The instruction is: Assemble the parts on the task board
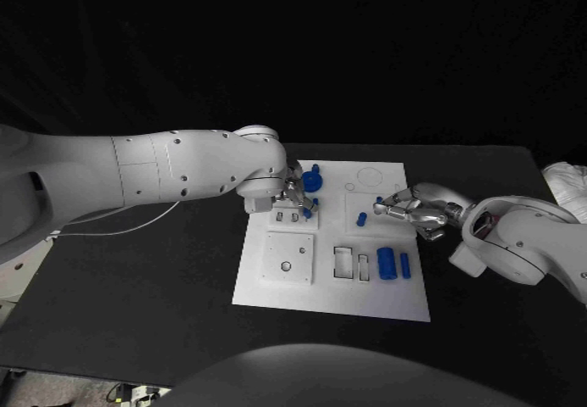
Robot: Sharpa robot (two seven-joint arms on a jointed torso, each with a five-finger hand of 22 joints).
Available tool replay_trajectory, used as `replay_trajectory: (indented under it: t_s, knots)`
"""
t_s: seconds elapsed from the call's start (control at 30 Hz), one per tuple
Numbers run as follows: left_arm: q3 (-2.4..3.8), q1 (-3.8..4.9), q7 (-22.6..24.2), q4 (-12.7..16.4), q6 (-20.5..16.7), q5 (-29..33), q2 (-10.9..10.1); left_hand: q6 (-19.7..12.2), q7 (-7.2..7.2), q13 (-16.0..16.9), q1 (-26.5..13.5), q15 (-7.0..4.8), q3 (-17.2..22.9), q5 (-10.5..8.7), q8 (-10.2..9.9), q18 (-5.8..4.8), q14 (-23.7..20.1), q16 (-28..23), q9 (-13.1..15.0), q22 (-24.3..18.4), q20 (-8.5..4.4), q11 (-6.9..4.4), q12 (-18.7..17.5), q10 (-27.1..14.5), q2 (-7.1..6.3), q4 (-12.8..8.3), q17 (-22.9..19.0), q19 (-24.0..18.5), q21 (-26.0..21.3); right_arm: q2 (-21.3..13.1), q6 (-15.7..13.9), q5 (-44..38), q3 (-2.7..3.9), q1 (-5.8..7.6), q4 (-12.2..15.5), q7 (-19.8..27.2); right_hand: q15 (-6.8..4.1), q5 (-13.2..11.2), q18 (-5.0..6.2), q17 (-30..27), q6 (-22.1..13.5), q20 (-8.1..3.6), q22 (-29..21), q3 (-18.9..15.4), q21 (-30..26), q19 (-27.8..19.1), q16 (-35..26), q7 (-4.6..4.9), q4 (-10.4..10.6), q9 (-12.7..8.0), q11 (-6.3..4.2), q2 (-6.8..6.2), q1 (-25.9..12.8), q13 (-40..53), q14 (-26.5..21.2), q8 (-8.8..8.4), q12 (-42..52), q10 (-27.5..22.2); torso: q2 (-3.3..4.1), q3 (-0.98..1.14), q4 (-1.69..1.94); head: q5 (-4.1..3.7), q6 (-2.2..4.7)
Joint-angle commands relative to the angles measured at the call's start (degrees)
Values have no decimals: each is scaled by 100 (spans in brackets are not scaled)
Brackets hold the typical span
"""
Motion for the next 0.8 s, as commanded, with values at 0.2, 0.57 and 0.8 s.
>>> replay_trajectory:
  t_s: [0.2,0.57,0.8]
  knots:
    - [9,13,66,134,-141,-112,-138,34,-38,355,244,-44,71,30,-32,-85,582,14,26,1508,-43,-115,-10,657,156,1,1508,596,14,-8,108,-1,-2,-15,-20,-50,57,28,120,1508,35,3,1065,-35,-31,-35,20,13,-5,-8,45,78,-5,1509,598,36,22,607,-8,4,1,33,0]
    - [9,97,33,394,2,-519,-401,40,-37,355,251,-48,155,-32,-56,-85,582,14,58,1508,-49,-117,-10,657,119,45,1508,596,14,-7,126,-1,-4,-25,-41,-75,59,28,122,1508,34,5,1061,-39,-39,-43,20,14,-6,-10,47,81,-7,1509,598,36,22,607,-4,1,2,84,0]
    - [4,112,-9,511,162,-790,-501,43,-32,355,261,-51,418,-302,-125,-85,582,14,137,1508,-52,-116,-10,657,34,124,1508,596,14,2,129,-1,-5,-32,-50,-74,59,28,122,1508,34,5,1061,-39,-39,-43,20,14,-6,-11,47,81,-7,1509,598,36,22,607,-1,-3,-7,119,0]
